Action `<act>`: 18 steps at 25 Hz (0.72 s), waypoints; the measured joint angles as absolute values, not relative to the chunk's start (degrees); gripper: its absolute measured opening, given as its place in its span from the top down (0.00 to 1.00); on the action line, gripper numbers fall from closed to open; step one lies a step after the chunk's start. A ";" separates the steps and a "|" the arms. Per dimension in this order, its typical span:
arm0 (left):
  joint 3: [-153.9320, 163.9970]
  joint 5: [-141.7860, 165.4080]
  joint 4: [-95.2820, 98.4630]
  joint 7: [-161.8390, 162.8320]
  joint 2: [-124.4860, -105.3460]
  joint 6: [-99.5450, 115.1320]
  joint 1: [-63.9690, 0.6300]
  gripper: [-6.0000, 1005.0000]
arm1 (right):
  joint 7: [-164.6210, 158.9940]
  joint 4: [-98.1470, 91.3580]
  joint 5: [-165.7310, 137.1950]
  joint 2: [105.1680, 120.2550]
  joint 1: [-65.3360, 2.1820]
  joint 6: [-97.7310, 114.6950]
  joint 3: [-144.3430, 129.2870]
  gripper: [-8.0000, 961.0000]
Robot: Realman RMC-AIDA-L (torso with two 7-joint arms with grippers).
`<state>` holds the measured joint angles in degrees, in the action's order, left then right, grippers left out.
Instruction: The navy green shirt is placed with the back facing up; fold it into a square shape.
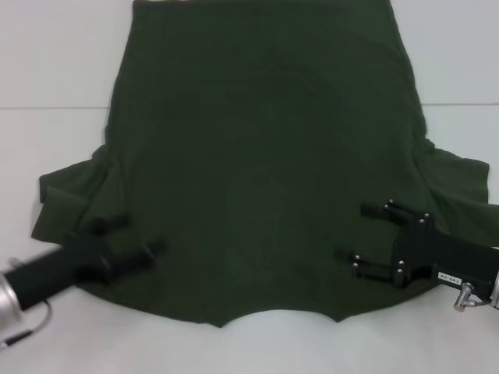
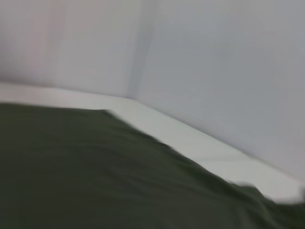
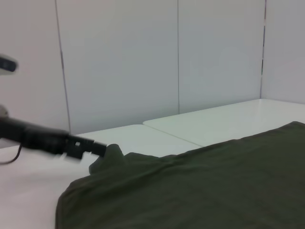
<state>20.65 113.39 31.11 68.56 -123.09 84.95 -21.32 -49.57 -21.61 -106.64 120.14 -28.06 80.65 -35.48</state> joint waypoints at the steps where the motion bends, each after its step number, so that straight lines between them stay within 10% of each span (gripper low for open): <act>1: 20.06 113.58 31.87 75.10 -122.28 84.33 -21.74 0.08 | -49.59 -21.52 -106.63 120.15 -28.11 80.63 -35.54 0.05; 12: 18.32 126.02 41.52 105.52 -115.09 82.05 -27.91 0.09 | -49.67 -21.14 -106.75 120.14 -28.32 80.50 -36.00 0.05; 18: 20.87 131.33 41.18 104.14 -114.76 70.59 -30.06 0.10 | -49.67 -20.33 -106.87 120.14 -28.57 80.50 -36.11 0.05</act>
<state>20.87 131.33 41.18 104.14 -114.76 70.59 -30.06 -49.67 -20.33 -106.87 120.14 -28.57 80.50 -36.11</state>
